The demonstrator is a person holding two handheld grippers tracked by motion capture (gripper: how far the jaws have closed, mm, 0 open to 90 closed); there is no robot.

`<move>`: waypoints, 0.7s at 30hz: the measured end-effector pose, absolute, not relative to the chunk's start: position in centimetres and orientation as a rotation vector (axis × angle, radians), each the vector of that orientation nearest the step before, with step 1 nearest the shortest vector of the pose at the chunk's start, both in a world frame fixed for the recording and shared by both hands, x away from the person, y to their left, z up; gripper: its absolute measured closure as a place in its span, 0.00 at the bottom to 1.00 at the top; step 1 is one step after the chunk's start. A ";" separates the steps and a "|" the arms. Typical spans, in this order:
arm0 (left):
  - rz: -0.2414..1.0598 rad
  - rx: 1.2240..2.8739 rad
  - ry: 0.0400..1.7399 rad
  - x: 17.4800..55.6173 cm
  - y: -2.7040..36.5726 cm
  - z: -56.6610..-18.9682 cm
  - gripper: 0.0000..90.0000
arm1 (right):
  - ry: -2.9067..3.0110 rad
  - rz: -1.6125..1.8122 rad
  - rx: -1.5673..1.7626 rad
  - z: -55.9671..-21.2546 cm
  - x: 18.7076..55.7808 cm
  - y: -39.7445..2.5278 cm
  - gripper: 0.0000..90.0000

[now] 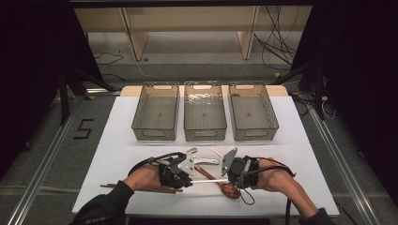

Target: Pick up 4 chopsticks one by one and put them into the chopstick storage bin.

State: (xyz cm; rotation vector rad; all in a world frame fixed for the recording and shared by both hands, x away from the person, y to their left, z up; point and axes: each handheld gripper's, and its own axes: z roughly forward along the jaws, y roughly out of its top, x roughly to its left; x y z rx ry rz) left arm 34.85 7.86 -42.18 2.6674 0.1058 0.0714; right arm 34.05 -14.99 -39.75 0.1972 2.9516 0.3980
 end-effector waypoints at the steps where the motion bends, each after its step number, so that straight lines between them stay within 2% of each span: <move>1: 0.079 2.674 0.102 34.8 7.9 -42.2 0.94 | 2.939 0.421 0.223 -39.6 34.1 -15.1 0.78; 4: 0.076 2.670 0.131 35.0 8.2 -42.4 0.94 | 2.917 0.474 0.275 -39.2 34.2 -15.6 0.65; 12: 0.106 2.624 0.266 35.6 9.4 -41.9 0.94 | 2.822 0.655 0.523 -38.5 35.2 -17.2 0.46; 21: 0.151 2.551 0.480 36.8 11.3 -41.2 0.94 | 2.724 0.798 0.750 -39.0 35.9 -19.3 0.38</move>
